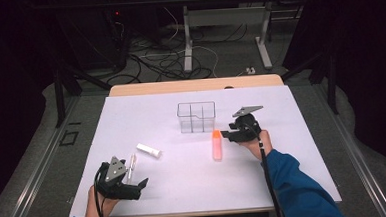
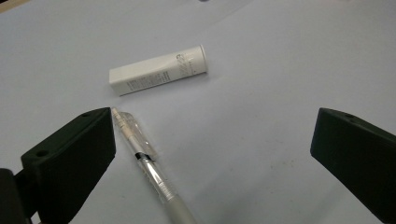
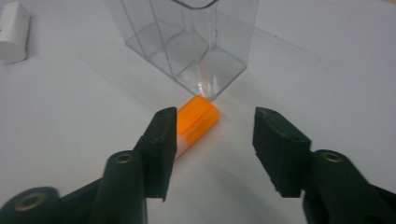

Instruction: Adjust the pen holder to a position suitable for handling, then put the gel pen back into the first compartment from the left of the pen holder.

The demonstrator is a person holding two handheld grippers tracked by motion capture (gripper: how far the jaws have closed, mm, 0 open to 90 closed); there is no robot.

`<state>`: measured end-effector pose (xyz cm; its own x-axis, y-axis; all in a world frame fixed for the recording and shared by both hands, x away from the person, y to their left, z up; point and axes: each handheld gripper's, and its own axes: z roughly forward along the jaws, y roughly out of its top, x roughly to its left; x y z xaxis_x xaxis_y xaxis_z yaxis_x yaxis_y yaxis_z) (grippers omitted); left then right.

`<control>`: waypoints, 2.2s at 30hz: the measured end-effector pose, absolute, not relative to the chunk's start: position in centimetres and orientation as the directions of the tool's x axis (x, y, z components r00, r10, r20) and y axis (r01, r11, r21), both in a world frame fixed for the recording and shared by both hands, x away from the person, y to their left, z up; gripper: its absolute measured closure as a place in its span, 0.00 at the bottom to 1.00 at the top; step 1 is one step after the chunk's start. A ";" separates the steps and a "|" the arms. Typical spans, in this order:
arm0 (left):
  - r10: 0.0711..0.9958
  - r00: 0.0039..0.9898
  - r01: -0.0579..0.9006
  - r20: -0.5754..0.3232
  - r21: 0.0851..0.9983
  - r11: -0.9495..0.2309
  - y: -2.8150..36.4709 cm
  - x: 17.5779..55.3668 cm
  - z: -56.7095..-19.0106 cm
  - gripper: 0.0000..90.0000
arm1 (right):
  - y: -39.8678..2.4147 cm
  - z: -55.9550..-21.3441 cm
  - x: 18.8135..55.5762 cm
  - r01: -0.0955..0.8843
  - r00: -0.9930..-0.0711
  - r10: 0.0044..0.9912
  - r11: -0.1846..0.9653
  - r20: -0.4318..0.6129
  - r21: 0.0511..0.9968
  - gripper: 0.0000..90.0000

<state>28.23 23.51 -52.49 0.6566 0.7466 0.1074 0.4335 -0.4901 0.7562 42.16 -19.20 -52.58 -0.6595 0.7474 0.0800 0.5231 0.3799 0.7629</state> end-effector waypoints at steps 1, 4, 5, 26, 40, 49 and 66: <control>0.748 0.655 0.434 0.107 0.757 -0.488 23.5 28.2 -52.5 0.00 | -19.2 -52.5 41.9 0.518 -0.667 0.741 0.388 0.077 0.762 0.40; 0.750 0.654 0.434 0.102 0.761 -0.482 23.5 28.2 -52.5 0.00 | -19.4 -52.7 40.8 0.502 -0.695 0.715 0.408 0.075 0.763 0.26; 0.748 0.655 0.434 0.106 0.757 -0.488 23.5 28.2 -52.5 0.00 | -19.4 -52.7 40.8 0.502 -0.695 0.715 0.408 0.075 0.763 0.26; 0.751 0.653 0.444 0.099 0.754 -0.485 23.5 28.3 -52.6 0.00 | -22.0 -53.0 35.4 0.503 -0.743 0.661 0.445 0.108 0.741 0.00; 0.752 0.651 0.447 0.103 0.749 -0.489 23.5 28.4 -52.5 0.00 | -23.5 -53.1 33.7 0.521 -0.732 0.670 0.434 0.123 0.735 0.00; 0.762 0.640 0.456 0.094 0.753 -0.475 23.6 28.5 -52.4 0.00 | -23.8 -53.1 32.5 0.514 -0.734 0.670 0.437 0.114 0.738 0.00; 0.790 0.605 0.466 0.098 0.761 -0.451 23.8 29.2 -51.6 0.00 | -23.7 -53.1 30.8 0.486 -0.758 0.648 0.480 0.078 0.731 0.00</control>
<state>29.19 23.76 -51.64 0.6047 0.7904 0.0977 0.4663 -0.4508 0.7612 30.81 -23.68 -53.14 -0.7576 0.6480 0.0784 0.4859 0.4798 0.7305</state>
